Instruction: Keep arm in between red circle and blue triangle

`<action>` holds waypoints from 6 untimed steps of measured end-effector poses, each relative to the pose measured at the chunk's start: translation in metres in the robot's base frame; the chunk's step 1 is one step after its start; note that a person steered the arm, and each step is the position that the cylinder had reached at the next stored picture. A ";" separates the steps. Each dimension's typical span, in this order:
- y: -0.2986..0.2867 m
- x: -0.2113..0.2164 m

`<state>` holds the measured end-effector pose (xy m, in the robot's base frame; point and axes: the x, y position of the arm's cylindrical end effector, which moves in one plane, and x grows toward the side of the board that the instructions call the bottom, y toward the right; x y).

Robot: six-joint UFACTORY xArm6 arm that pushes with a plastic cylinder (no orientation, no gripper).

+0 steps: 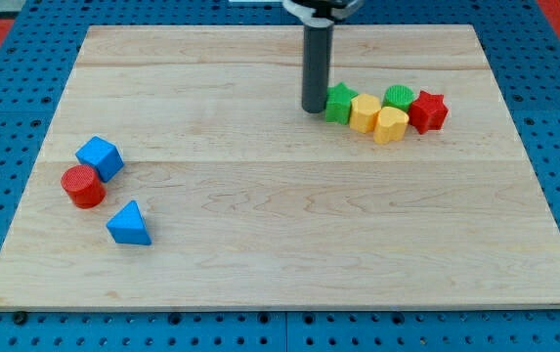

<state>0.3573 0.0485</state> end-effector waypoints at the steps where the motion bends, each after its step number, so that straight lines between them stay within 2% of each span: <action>1: -0.052 0.004; 2: -0.145 0.052; 3: -0.128 0.144; 4: -0.239 0.147; 6: -0.304 0.167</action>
